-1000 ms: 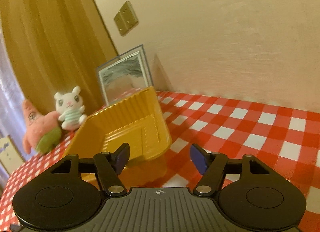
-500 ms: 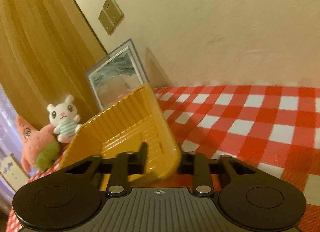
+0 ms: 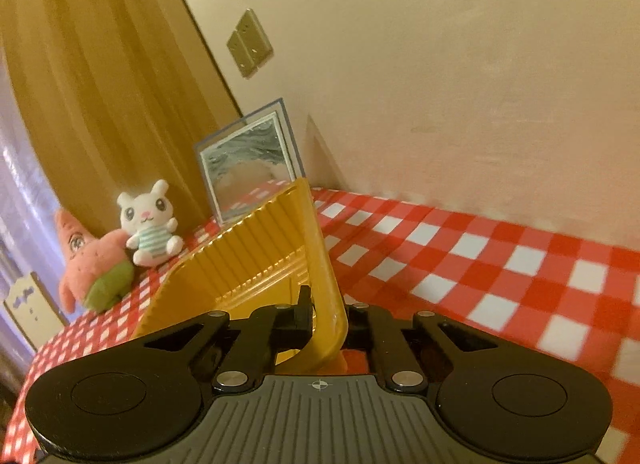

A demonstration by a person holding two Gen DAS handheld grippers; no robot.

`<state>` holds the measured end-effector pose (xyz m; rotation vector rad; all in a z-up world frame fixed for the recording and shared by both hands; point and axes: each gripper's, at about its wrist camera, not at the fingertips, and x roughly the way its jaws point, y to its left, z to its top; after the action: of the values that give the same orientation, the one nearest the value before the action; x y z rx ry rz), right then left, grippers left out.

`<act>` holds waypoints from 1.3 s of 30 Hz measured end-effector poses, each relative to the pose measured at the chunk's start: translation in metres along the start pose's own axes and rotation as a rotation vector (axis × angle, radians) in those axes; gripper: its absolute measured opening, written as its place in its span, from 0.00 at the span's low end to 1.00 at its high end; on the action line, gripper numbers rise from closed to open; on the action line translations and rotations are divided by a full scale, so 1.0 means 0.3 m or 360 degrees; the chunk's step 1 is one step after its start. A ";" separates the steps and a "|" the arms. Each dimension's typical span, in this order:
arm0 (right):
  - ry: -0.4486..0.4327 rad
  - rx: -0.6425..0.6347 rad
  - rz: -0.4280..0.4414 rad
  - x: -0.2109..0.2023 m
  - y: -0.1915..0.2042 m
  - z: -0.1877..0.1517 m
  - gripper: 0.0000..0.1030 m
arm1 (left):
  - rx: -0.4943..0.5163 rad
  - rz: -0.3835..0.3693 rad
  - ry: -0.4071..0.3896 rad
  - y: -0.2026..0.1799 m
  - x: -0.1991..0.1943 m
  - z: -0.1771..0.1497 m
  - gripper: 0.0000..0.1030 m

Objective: Organize jewelry
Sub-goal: 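Grasp the orange tray rim with the right tool while the left tool reaches the black watch, then lift the black watch with the left tool and drop it into the orange tray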

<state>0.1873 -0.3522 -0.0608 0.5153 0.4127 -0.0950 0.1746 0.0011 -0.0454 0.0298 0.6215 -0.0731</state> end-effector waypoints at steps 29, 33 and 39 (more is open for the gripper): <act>0.0092 -0.0207 0.0113 -0.143 0.013 -0.008 0.07 | 0.0212 -0.0178 0.0047 -0.009 0.083 0.016 0.12; 0.0083 -0.0245 0.0114 -0.161 0.026 -0.013 0.07 | 0.0191 -0.0190 0.0019 -0.015 0.042 0.031 0.12; 0.0052 -0.0335 0.0087 -0.177 0.062 -0.015 0.07 | 0.0160 -0.0243 -0.0079 -0.040 -0.048 0.079 0.12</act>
<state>0.1408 -0.3345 -0.0343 0.3208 0.4344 0.0099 0.1757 -0.0112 -0.0178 0.0776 0.5696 -0.2525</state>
